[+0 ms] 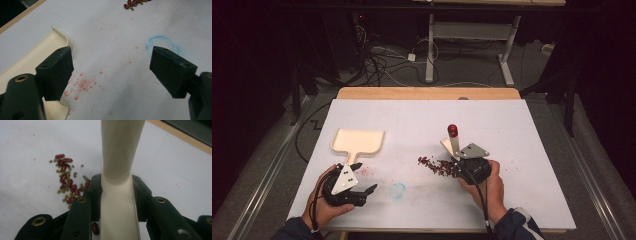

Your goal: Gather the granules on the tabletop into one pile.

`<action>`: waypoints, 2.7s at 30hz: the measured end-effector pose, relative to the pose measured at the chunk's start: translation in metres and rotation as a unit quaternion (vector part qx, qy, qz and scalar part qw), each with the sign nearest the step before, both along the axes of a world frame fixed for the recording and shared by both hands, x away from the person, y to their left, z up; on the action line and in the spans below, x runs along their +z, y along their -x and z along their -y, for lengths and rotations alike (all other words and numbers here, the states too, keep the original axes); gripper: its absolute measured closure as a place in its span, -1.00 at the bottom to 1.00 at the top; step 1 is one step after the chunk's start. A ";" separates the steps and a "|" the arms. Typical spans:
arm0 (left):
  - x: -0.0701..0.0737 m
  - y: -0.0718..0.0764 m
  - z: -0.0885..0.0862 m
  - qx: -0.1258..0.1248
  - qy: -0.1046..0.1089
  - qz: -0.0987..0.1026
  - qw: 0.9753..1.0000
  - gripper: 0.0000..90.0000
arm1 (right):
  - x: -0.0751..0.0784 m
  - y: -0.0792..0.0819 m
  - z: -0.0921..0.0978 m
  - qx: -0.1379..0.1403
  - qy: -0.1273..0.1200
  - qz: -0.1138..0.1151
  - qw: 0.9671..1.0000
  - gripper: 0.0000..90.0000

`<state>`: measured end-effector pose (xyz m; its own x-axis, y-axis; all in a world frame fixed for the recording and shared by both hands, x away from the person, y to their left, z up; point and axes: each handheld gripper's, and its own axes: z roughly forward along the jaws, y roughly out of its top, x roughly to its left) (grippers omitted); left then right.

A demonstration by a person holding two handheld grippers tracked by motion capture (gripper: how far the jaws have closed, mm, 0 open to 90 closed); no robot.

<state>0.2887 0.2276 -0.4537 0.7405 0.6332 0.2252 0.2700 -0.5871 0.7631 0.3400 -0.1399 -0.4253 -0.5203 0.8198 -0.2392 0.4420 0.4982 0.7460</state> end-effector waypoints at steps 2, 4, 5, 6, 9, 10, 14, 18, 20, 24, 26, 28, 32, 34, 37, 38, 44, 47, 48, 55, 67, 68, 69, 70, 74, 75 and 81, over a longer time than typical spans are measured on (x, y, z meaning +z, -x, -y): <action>0.000 0.000 0.000 0.001 0.000 0.000 1.000 -0.60 | 0.000 0.001 -0.009 0.010 0.004 0.006 1.000 0.50; 0.001 0.000 0.000 0.001 0.002 0.001 1.000 -0.60 | -0.003 0.000 -0.016 0.008 0.003 0.008 1.000 0.50; 0.001 0.000 0.000 0.001 0.002 0.001 1.000 -0.60 | -0.003 -0.001 -0.019 0.008 0.004 0.008 1.000 0.50; 0.000 0.000 0.000 0.001 0.003 0.001 1.000 -0.60 | -0.003 -0.001 -0.021 0.004 0.004 0.014 1.000 0.51; 0.000 -0.001 -0.001 0.001 0.002 -0.001 1.000 -0.60 | -0.001 -0.003 -0.025 0.003 -0.005 0.016 1.000 0.51; 0.000 -0.001 -0.001 0.001 0.002 -0.001 1.000 -0.60 | 0.000 -0.004 -0.026 0.003 -0.004 0.022 1.000 0.51; 0.001 0.000 -0.002 0.003 0.004 0.002 1.000 -0.60 | 0.004 -0.004 -0.023 0.001 0.000 0.036 0.999 0.51; 0.001 -0.001 -0.003 0.006 0.003 0.002 1.000 -0.60 | 0.015 -0.003 -0.017 -0.005 -0.020 0.058 0.998 0.51; 0.001 -0.001 -0.003 0.008 0.000 0.004 1.000 -0.60 | 0.021 0.001 -0.017 0.000 -0.048 0.061 0.997 0.51; 0.002 -0.001 -0.004 0.012 0.002 0.006 1.000 -0.60 | 0.028 0.008 -0.022 0.029 -0.130 0.031 0.991 0.51; 0.002 -0.001 -0.005 0.014 0.003 0.006 1.000 -0.60 | 0.028 0.012 -0.031 0.042 -0.157 0.018 0.987 0.51; 0.002 -0.001 -0.005 0.014 0.002 0.006 1.000 -0.60 | 0.025 0.014 -0.040 0.054 -0.167 0.011 0.984 0.51; 0.002 -0.002 -0.006 0.014 0.003 0.005 1.000 -0.60 | 0.012 0.016 -0.062 0.076 -0.178 -0.023 0.981 0.51; 0.002 -0.002 -0.006 0.015 0.003 0.003 1.000 -0.60 | 0.004 0.014 -0.073 0.074 -0.175 -0.033 0.981 0.51; 0.002 -0.001 -0.006 0.014 0.004 0.002 1.000 -0.59 | -0.006 0.010 -0.083 0.067 -0.169 -0.037 0.983 0.51; 0.002 -0.001 -0.006 0.014 0.004 0.002 1.000 -0.59 | -0.009 0.008 -0.084 0.060 -0.169 -0.037 0.983 0.51; 0.001 -0.001 -0.005 0.010 0.002 -0.001 1.000 -0.59 | -0.014 -0.001 -0.067 0.012 -0.160 -0.029 0.987 0.50; 0.001 -0.001 -0.005 0.010 0.003 -0.002 1.000 -0.59 | -0.015 -0.003 -0.052 -0.004 -0.165 -0.035 0.986 0.50; 0.001 -0.001 -0.005 0.009 0.002 -0.002 1.000 -0.59 | -0.016 -0.003 -0.048 -0.008 -0.166 -0.036 0.985 0.50; 0.000 -0.002 -0.003 0.007 0.000 -0.004 1.000 -0.59 | -0.011 0.000 -0.027 -0.024 -0.177 -0.041 0.983 0.50; 0.000 -0.002 -0.005 0.007 -0.001 -0.003 1.000 -0.59 | 0.023 0.009 -0.015 0.164 -0.156 -0.023 0.974 0.50; 0.001 -0.002 -0.005 0.007 -0.001 -0.003 1.000 -0.59 | 0.026 0.010 -0.013 0.192 -0.149 -0.023 0.970 0.50; 0.001 -0.002 -0.005 0.007 -0.001 -0.003 1.000 -0.59 | 0.027 0.011 -0.011 0.210 -0.141 -0.022 0.967 0.50; 0.001 -0.002 -0.005 0.007 -0.002 -0.003 1.000 -0.59 | 0.028 0.012 -0.009 0.242 -0.140 -0.024 0.960 0.50; 0.001 -0.002 -0.004 0.007 -0.004 -0.003 1.000 -0.59 | 0.023 0.020 0.001 0.357 -0.102 -0.028 0.928 0.50; 0.001 -0.002 -0.004 0.007 -0.004 -0.003 1.000 -0.59 | 0.020 0.021 0.004 0.369 -0.095 -0.036 0.924 0.50; 0.000 -0.002 -0.003 0.003 -0.009 -0.005 1.000 -0.59 | 0.000 0.017 0.023 0.427 -0.074 -0.059 0.900 0.50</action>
<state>0.2907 0.2301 -0.4539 0.7385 0.6342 0.2291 0.2815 -0.5987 0.7499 0.3226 -0.1627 -0.4249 -0.9897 0.1288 -0.0624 0.0262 0.5918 0.8056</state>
